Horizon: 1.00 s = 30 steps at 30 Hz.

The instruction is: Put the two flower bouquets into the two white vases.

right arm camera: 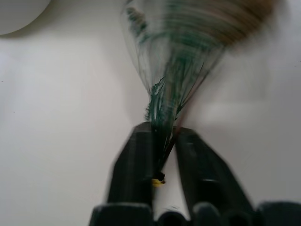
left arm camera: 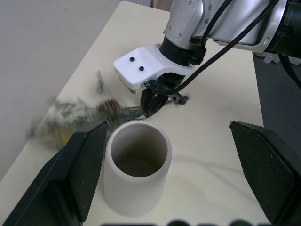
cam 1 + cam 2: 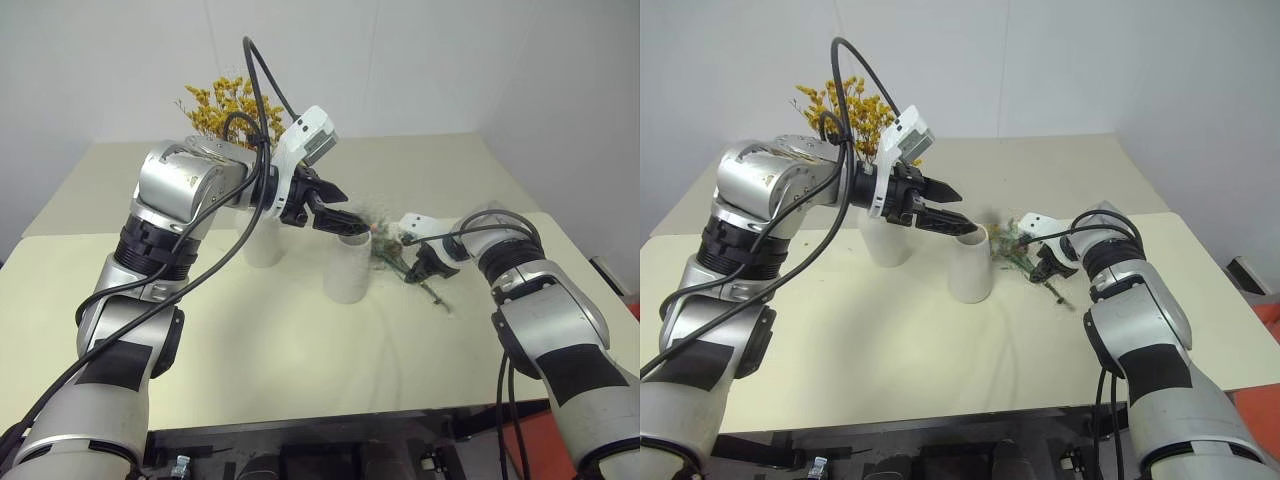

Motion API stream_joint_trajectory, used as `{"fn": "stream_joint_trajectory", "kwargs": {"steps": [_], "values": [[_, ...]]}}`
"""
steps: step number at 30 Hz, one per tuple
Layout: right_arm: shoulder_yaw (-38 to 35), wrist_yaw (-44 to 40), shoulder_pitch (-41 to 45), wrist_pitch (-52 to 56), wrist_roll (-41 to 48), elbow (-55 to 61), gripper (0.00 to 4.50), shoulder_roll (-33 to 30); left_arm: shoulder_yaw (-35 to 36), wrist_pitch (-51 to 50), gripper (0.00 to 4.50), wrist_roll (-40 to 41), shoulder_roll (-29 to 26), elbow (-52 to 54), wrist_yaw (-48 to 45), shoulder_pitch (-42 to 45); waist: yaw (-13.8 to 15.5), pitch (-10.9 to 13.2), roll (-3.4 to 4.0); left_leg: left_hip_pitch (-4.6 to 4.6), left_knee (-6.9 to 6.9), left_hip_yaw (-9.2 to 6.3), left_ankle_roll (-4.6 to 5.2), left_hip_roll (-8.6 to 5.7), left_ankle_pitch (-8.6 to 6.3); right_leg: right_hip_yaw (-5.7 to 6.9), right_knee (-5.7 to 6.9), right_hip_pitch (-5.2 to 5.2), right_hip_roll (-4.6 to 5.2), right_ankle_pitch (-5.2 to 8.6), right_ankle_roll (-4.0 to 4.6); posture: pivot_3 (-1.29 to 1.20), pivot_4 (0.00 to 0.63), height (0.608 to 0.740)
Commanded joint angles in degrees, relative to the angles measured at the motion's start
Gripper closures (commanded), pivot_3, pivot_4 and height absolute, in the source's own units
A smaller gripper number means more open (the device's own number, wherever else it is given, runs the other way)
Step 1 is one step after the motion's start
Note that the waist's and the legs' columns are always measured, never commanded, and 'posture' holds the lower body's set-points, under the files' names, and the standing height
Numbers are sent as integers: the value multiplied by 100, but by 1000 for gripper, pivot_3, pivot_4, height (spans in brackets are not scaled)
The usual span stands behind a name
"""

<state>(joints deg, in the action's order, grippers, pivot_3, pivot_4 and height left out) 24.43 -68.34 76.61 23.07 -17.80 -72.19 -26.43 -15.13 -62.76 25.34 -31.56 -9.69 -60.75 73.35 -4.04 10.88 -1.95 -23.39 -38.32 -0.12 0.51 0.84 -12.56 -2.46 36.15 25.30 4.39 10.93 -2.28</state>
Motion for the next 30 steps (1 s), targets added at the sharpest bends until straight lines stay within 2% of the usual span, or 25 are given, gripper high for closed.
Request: {"fn": "stream_joint_trajectory", "kwargs": {"steps": [1,8,16,20,26,30], "values": [[-113,50,118,-6,-50,-19,4477,-38,140,20,0,22,-55,177,0,54,0,0,0,0,0,0,0,0,0,0,0,0,0,0,0,0,150,740],[-488,459,215,225,126,12,4477,-96,127,205,0,-42,-62,100,-32,44,0,0,0,0,0,0,0,0,0,0,0,0,0,0,0,0,150,740],[-1949,2004,793,882,1011,291,4477,-407,300,820,0,-122,-351,78,-195,-276,9,12,20,0,7,0,0,1,0,-3,2,6,1,-2,3,0,150,740],[-2556,2507,775,948,1457,762,4477,-494,351,991,0,-97,-485,53,-336,-368,10,12,20,-5,9,2,0,-2,0,-2,-4,3,4,-2,2,0,150,740],[-4137,3374,130,681,2933,2905,4477,-20,328,1028,0,-115,-654,-13,-543,-381,4,12,20,-5,11,0,0,-1,0,-3,-2,6,3,-1,2,0,150,740],[-4361,3571,-739,512,3584,4687,4477,661,309,1074,0,-160,-676,-100,-618,-312,11,12,20,0,10,-1,0,2,0,-2,5,4,0,-1,2,0,150,740]]}}
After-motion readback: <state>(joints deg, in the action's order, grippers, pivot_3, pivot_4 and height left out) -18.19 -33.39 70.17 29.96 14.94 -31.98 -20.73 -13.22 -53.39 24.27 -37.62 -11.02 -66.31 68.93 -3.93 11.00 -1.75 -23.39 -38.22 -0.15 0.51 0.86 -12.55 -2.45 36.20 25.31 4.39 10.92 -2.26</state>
